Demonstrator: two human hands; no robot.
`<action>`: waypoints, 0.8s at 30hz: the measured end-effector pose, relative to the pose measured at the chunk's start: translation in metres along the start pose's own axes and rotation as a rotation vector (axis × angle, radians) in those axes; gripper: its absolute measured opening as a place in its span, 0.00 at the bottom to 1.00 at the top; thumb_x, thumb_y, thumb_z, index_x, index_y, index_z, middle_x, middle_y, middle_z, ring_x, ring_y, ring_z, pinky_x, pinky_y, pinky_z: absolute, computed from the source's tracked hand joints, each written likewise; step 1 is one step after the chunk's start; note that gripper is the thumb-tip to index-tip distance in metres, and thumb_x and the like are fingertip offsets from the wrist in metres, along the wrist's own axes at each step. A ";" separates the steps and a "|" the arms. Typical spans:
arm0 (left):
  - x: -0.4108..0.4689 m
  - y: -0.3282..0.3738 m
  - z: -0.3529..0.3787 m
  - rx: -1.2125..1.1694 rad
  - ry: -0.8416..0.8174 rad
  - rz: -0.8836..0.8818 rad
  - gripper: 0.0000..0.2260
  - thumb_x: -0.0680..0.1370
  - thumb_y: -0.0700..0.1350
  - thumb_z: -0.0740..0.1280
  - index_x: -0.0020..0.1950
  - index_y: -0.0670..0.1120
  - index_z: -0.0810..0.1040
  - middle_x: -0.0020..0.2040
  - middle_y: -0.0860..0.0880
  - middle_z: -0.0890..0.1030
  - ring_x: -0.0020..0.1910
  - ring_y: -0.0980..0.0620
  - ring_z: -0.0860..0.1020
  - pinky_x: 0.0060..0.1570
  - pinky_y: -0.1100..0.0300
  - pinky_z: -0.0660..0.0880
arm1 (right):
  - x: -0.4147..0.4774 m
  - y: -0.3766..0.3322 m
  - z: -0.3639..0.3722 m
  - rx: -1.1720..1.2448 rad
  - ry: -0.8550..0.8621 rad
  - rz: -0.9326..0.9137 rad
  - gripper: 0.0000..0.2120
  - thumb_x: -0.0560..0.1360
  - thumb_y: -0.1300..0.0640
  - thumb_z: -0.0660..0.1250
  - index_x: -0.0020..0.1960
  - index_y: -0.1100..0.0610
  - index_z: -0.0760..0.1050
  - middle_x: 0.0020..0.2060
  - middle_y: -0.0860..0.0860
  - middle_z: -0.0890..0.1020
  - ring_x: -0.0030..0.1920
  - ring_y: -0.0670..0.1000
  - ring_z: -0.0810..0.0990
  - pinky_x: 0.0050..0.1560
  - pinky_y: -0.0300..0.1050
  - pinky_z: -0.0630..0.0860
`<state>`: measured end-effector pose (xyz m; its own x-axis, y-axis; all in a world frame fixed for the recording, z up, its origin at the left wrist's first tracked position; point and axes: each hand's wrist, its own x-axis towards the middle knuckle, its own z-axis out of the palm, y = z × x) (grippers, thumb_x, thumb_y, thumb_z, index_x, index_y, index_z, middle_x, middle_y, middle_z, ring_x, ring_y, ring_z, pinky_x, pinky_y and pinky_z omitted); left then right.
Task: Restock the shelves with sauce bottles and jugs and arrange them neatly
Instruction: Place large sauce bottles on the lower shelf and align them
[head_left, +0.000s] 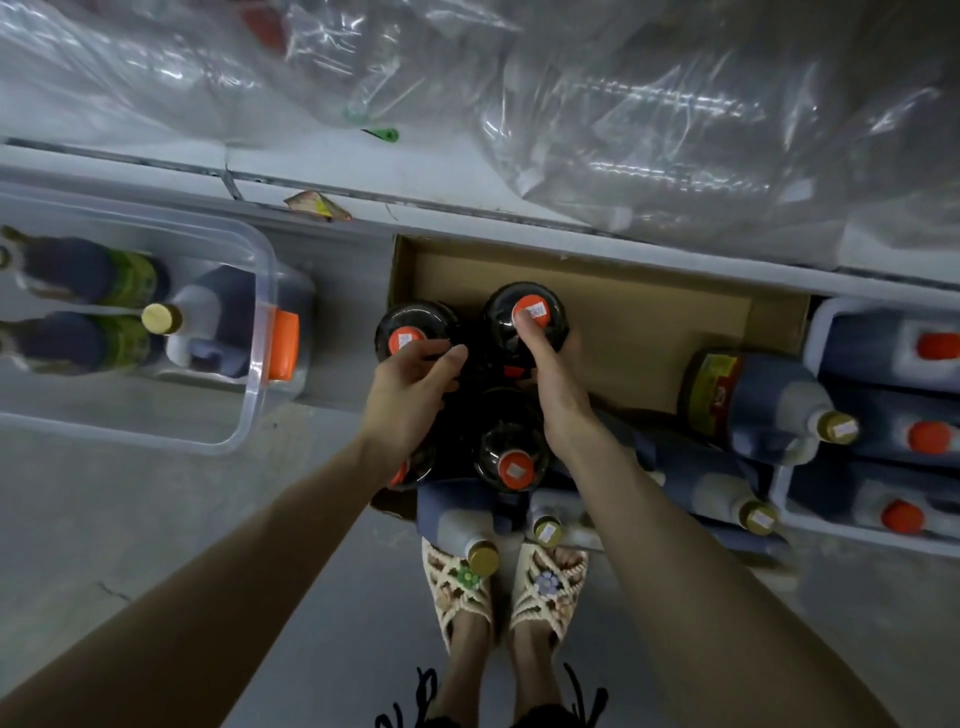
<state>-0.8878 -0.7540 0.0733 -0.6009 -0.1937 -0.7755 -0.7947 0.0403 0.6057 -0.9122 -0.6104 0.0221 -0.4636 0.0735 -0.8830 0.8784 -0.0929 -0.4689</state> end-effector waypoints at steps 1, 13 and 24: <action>0.001 0.001 0.000 0.000 0.000 0.001 0.15 0.78 0.50 0.66 0.62 0.45 0.77 0.49 0.50 0.82 0.48 0.55 0.81 0.45 0.64 0.75 | 0.001 -0.003 0.003 0.015 -0.001 -0.009 0.52 0.63 0.31 0.73 0.77 0.43 0.51 0.75 0.48 0.62 0.73 0.55 0.65 0.71 0.59 0.64; -0.019 0.003 -0.006 0.040 -0.031 0.051 0.12 0.79 0.49 0.65 0.59 0.45 0.78 0.50 0.46 0.82 0.50 0.51 0.81 0.50 0.60 0.77 | -0.007 -0.034 -0.007 -0.013 0.045 -0.153 0.26 0.71 0.41 0.72 0.66 0.45 0.70 0.52 0.44 0.76 0.48 0.41 0.76 0.43 0.36 0.73; -0.115 0.078 0.007 0.148 -0.258 0.145 0.39 0.65 0.53 0.79 0.72 0.49 0.66 0.61 0.48 0.77 0.60 0.52 0.77 0.58 0.56 0.75 | -0.163 -0.121 -0.071 -0.133 0.004 -0.261 0.34 0.68 0.35 0.71 0.69 0.46 0.68 0.60 0.48 0.76 0.56 0.48 0.75 0.50 0.45 0.69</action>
<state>-0.8815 -0.7217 0.2089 -0.6955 0.0785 -0.7142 -0.6919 0.1949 0.6952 -0.9343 -0.5410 0.2243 -0.6756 0.0817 -0.7327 0.7372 0.0605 -0.6730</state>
